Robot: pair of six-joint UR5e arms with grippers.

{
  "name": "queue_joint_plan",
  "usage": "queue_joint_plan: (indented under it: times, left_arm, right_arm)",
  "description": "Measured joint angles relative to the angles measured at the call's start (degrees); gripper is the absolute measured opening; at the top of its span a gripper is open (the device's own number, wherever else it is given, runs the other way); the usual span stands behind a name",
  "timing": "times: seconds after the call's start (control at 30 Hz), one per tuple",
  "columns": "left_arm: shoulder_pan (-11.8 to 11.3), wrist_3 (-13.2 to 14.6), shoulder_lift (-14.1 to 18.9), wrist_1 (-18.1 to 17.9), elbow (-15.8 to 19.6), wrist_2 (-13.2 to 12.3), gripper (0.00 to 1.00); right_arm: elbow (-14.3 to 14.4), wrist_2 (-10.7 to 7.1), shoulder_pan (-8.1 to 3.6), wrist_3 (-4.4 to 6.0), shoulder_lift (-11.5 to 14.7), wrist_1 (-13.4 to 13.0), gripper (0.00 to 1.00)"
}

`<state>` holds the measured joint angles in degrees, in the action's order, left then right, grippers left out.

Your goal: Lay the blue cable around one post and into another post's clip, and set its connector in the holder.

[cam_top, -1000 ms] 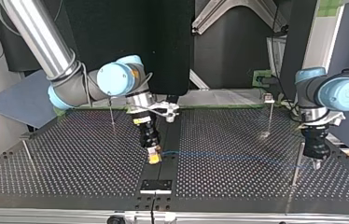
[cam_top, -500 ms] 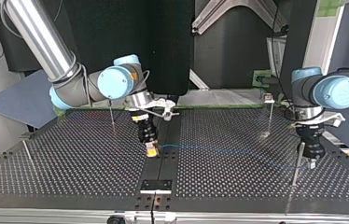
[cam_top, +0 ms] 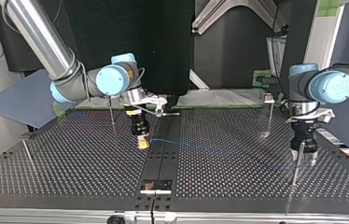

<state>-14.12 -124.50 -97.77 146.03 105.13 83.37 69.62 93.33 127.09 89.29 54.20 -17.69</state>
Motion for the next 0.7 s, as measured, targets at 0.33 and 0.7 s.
queue_joint_plan:
  times: [0.33, 0.7]
  left_arm:
    - [-0.11, -1.27, -0.03, 0.07, 0.13, 1.19, 1.0]
    - [0.13, -1.36, -0.09, -0.04, 0.14, 1.25, 1.0]
  right_arm:
    - [5.51, 3.18, -0.88, 1.61, 0.0, -4.37, 0.0]
    - [12.02, 3.74, -4.38, 4.95, -0.02, -10.88, 0.0]
